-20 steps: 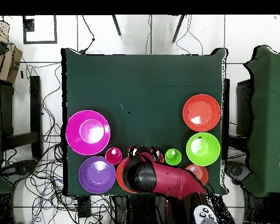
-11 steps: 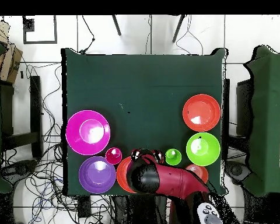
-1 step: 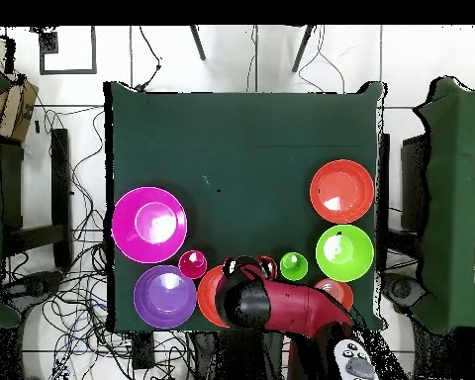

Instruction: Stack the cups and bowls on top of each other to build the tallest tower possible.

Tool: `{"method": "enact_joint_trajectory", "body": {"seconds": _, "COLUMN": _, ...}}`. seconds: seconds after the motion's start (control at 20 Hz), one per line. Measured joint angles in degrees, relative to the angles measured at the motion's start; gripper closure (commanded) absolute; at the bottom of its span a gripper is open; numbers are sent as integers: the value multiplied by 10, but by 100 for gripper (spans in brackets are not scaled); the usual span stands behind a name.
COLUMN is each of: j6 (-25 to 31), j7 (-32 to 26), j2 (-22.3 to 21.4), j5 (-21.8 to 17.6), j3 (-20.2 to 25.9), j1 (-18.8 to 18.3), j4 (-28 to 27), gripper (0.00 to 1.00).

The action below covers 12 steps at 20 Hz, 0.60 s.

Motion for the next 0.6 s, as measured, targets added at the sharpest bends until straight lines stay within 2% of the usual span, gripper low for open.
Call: {"method": "enact_joint_trajectory", "body": {"seconds": 0.6, "j6": 0, "j7": 0, "j2": 27, "j5": 0, "j3": 8, "j1": 0, "j4": 0, "gripper": 0}}
